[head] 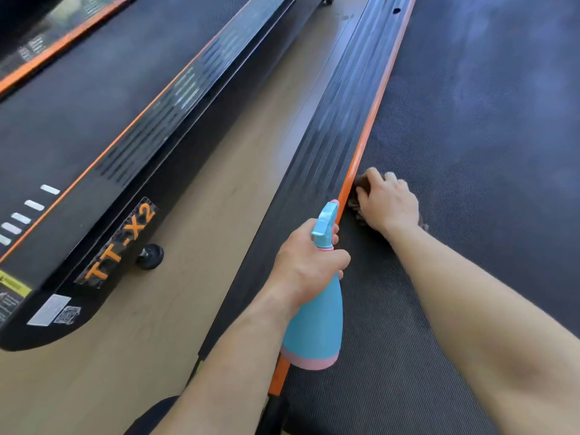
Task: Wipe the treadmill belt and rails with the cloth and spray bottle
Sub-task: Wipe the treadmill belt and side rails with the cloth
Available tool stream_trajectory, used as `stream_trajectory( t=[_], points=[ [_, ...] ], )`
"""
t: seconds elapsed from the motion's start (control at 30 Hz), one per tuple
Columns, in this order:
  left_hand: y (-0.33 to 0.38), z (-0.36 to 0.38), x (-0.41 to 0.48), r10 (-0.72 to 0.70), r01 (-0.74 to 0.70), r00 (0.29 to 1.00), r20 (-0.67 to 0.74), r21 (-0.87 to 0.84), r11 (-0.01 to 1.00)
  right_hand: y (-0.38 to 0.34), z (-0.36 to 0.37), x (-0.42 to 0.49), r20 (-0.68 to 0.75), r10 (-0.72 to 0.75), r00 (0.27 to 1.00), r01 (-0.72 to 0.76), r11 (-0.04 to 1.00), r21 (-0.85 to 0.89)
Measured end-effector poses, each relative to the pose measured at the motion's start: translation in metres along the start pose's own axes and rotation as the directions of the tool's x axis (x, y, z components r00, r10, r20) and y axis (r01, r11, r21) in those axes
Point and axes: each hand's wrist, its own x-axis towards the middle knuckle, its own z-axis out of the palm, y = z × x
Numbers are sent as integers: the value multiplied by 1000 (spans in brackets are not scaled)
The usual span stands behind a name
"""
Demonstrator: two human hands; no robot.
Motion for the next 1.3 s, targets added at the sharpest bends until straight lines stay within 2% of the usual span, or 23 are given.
stream_trajectory(
  t=[0.07, 0.23, 0.33, 0.47, 0.63, 0.83, 0.93, 1.03, 1.2, 1.3],
  points=[
    [1, 1, -1, -3, 3, 1000, 2, 14, 1000, -6, 2, -7, -3, 1, 1000, -1, 1000, 13],
    [5, 10, -1, -7, 6, 1000, 16, 33, 999, 15, 0, -124, -13, -261, 965, 261, 965, -2],
    [5, 19, -4, -24, 21, 998, 65, 50, 999, 43, -5, -188, 4, -304, 953, 304, 953, -15],
    [-3, 40, -16, -48, 25, 985, 164, 140, 990, 83, -14, -227, -100, -149, 984, 148, 989, -16],
    [-19, 62, -25, -88, 22, 956, 280, 231, 973, 114, -26, -252, -109, 51, 993, -44, 997, 61],
    [-31, 87, -48, -142, 3, 915, 378, 346, 938, 123, -33, -310, -101, 109, 989, -104, 993, 56],
    [-34, 101, -57, -140, -54, 899, 414, 423, 904, 121, -32, -325, -97, 146, 985, -143, 989, 34],
    [-36, 113, -60, -140, -99, 882, 449, 468, 878, 120, -33, -332, -103, 180, 978, -181, 984, -1],
    [-37, 117, -59, -171, -85, 887, 429, 516, 852, 123, -37, -340, -114, 191, 975, -192, 981, 9],
    [-31, 115, -56, -152, -119, 874, 461, 505, 855, 139, -41, -312, -147, 289, 946, -288, 957, 31]
  ],
)
